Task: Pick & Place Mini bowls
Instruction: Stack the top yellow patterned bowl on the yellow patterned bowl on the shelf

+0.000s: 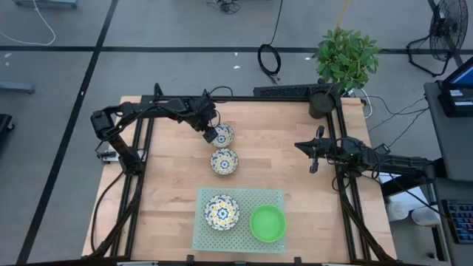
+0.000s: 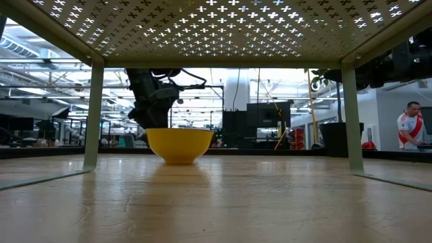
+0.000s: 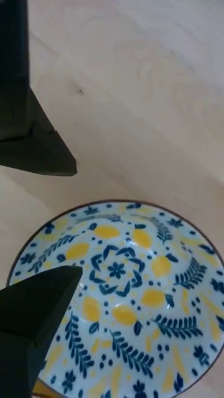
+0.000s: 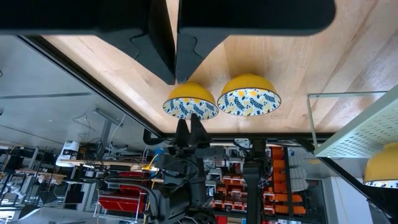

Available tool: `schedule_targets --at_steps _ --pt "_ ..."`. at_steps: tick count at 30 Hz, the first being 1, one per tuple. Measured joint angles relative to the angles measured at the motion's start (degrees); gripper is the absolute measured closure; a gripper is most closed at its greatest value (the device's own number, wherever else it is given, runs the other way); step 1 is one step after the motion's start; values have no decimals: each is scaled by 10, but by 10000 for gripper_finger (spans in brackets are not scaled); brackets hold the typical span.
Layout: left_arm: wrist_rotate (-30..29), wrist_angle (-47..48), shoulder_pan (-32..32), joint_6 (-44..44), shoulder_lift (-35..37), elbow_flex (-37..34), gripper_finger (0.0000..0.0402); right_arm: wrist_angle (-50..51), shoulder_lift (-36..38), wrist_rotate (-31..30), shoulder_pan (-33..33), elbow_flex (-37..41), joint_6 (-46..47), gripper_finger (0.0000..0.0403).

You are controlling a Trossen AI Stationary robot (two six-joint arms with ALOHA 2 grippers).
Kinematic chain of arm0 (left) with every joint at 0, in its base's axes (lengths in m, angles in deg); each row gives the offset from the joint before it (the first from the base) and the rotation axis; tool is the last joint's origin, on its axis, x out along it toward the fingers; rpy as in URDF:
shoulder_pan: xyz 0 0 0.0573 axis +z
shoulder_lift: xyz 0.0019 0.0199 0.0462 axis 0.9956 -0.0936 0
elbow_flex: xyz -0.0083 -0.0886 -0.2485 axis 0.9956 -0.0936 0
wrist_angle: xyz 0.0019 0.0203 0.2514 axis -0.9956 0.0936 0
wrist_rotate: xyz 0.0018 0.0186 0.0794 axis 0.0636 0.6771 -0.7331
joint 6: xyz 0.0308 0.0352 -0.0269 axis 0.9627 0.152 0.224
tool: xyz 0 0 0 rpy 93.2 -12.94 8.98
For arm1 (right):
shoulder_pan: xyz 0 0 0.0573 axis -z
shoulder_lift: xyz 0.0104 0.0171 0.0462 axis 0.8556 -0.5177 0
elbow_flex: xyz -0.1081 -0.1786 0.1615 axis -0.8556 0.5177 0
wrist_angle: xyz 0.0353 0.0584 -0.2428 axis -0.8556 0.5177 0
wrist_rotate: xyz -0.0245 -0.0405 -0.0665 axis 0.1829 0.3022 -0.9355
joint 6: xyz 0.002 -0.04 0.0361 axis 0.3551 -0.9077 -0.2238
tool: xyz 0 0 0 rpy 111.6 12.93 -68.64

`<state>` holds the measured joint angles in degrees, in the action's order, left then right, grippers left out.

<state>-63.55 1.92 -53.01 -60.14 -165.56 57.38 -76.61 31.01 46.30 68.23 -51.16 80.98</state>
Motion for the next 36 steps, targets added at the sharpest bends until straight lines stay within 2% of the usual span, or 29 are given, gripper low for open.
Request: schedule_targets --at_steps 6,16,36 --pt "-2 3 0 1 -2 0 149 0 0 0 0 0 0 403" --pt "-2 -9 -2 17 -57 -1 149 0 0 0 0 0 0 403" --pt "-13 -49 -1 17 -26 0 149 0 0 0 0 0 0 403"
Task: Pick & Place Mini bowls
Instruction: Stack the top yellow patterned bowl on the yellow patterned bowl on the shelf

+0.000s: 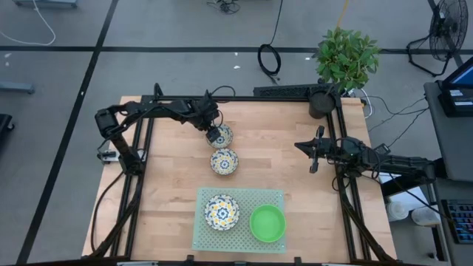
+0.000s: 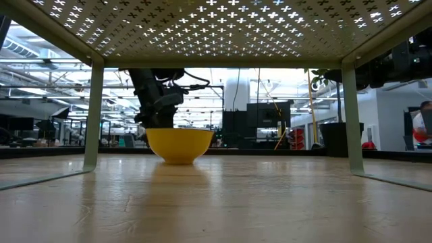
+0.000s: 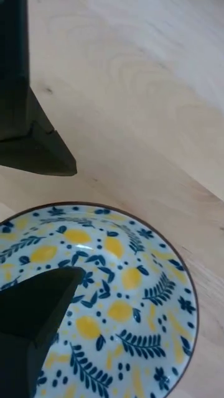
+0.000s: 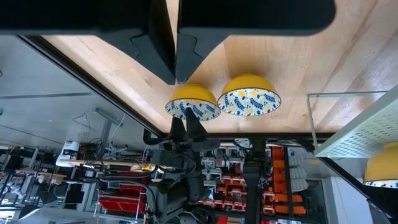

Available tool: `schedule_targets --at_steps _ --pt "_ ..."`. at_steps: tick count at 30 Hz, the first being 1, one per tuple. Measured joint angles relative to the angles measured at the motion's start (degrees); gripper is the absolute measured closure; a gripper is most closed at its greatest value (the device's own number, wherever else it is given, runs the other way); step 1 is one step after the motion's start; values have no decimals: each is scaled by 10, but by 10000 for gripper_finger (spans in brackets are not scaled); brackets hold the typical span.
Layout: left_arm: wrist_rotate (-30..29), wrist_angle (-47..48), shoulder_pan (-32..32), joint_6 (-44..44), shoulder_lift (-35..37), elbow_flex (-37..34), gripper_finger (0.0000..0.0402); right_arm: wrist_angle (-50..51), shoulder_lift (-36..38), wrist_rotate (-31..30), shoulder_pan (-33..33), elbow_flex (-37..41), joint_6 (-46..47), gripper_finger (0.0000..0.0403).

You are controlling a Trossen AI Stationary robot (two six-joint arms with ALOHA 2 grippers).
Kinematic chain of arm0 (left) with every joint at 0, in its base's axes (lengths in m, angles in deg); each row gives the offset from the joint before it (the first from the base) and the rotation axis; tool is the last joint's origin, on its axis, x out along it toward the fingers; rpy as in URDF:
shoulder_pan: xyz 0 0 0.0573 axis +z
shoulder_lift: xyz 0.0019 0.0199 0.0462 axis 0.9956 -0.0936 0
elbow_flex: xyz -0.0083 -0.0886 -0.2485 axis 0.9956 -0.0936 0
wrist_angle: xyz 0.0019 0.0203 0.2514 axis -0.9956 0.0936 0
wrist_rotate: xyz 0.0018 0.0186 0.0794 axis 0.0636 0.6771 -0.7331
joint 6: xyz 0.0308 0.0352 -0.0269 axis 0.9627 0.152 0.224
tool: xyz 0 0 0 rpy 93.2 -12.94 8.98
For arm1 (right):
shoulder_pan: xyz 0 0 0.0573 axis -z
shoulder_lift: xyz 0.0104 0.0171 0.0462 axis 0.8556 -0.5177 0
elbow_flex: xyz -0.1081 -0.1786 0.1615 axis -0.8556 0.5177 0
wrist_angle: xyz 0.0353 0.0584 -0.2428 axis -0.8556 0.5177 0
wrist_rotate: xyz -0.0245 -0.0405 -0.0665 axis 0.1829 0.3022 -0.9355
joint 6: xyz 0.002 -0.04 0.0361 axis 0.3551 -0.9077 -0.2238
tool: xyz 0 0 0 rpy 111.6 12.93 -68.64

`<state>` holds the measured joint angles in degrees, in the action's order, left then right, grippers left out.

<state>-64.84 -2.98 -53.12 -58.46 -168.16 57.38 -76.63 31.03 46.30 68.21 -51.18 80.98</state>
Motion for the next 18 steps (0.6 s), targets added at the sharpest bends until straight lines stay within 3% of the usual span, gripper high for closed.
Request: schedule_targets --at_steps 6,11,18 --pt "-3 5 0 -20 0 0 149 0 0 0 0 0 0 403" --pt "-46 14 0 -28 0 0 149 0 0 0 0 0 0 403" --pt "-46 14 0 -28 0 0 149 0 0 0 0 0 0 403"
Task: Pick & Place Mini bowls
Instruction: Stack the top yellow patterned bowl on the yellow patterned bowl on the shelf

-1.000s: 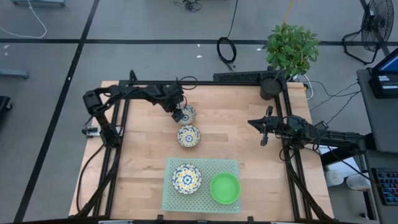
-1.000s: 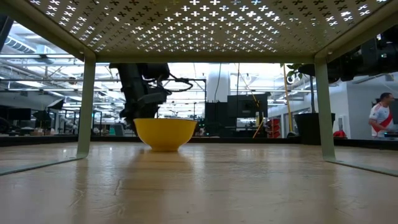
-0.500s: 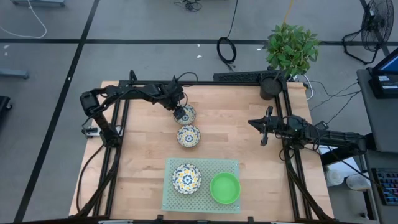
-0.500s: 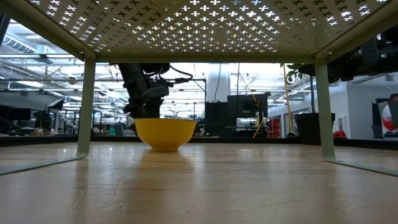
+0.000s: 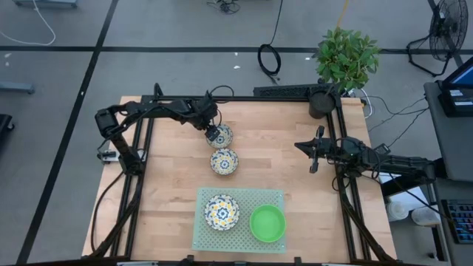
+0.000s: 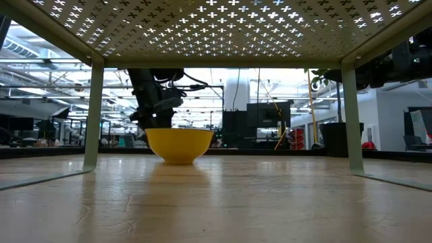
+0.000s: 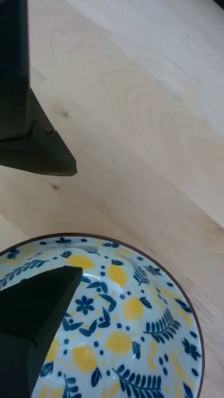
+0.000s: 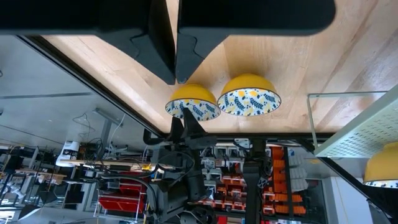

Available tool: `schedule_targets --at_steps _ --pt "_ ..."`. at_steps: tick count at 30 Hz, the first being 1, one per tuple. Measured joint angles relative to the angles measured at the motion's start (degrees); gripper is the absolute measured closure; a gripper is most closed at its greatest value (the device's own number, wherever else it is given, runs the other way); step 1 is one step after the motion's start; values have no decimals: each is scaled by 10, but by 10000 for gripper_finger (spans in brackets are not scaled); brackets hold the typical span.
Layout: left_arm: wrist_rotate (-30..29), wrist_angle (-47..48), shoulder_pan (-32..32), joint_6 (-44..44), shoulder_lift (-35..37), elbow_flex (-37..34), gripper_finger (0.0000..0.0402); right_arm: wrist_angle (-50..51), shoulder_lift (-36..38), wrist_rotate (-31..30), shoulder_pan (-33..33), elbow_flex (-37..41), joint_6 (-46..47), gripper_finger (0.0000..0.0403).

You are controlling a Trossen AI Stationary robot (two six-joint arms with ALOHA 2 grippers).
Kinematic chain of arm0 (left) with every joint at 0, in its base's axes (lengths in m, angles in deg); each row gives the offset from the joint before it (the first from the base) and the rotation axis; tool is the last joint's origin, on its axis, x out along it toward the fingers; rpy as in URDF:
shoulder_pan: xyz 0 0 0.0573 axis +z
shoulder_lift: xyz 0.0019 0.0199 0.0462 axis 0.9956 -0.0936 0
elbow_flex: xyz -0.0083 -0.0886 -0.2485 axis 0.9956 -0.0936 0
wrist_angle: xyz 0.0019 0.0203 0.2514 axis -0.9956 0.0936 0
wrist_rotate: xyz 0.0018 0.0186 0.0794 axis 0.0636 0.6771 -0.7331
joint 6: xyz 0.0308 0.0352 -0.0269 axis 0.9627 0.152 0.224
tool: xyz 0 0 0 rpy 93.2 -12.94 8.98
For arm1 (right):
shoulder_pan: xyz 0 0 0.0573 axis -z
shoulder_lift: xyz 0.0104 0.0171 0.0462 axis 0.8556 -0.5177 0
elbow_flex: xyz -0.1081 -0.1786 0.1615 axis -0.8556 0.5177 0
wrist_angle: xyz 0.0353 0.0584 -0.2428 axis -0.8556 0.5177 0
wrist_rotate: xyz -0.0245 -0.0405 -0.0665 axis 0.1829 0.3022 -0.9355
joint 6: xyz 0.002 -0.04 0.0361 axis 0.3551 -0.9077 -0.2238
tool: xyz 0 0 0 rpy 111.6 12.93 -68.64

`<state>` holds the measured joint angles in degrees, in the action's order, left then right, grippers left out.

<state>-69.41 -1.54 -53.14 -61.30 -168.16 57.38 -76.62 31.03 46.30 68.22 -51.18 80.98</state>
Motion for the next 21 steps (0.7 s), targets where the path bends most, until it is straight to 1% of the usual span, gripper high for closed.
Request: schedule_targets --at_steps 6,9,21 --pt "1 0 0 -3 0 0 149 0 0 0 0 0 0 403" --pt "15 0 0 -7 0 0 149 0 0 0 0 0 0 403" --pt "16 0 0 -4 0 0 149 0 0 0 0 0 0 403"
